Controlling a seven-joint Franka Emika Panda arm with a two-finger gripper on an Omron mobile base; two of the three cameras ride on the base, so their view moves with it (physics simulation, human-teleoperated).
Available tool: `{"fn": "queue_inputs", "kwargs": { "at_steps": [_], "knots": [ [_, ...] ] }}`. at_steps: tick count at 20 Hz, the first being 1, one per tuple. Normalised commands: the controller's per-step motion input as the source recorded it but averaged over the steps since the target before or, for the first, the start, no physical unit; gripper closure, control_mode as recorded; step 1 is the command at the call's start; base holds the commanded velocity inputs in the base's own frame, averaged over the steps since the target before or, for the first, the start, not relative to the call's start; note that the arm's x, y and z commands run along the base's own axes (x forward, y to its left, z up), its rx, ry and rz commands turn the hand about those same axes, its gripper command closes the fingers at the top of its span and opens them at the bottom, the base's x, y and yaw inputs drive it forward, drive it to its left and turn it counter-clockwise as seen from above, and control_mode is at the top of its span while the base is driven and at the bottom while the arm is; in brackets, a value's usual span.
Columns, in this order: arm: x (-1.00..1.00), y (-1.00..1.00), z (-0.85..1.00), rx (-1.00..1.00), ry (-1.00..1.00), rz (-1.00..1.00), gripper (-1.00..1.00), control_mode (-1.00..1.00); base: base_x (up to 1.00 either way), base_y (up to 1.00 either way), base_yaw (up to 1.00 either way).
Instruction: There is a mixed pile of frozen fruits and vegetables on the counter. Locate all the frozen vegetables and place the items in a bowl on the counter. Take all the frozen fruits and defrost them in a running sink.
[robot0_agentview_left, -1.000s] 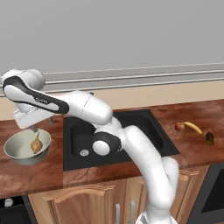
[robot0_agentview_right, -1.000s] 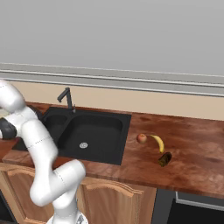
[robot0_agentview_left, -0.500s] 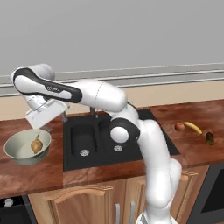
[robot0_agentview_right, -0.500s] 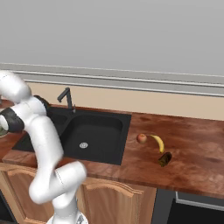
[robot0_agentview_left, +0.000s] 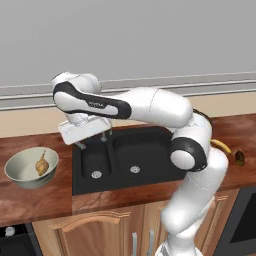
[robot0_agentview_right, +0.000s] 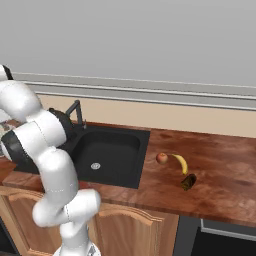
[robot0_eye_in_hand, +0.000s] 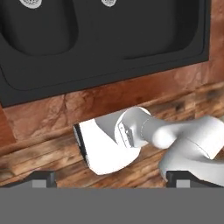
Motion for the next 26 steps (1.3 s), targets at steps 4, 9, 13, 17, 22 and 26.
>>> {"fn": "queue_inputs", "kwargs": {
  "at_steps": [4,9,13,17,22,26],
  "knots": [
    [-0.17,-0.87,0.16,0.25,-0.12,-0.01,-1.00,-1.00,0.00,0.00,0.00],
    [-0.30,-0.90,0.38,0.22,-0.04,0.00,-1.00,-1.00,0.00,0.00,0.00],
    [-0.18,-0.89,0.18,0.12,0.11,0.01,-1.00,-1.00,0.00,0.00,0.00],
    [-0.30,-1.00,0.00,0.07,0.01,0.01,-1.00,-1.00,0.00,0.00,0.00],
    [-0.21,-1.00,0.00,0.02,0.00,0.00,-1.00,-1.00,0.00,0.00,0.00],
    [-0.30,-1.00,0.00,0.01,0.00,0.00,-1.00,-1.00,0.00,0.00,0.00]
  ]
}}
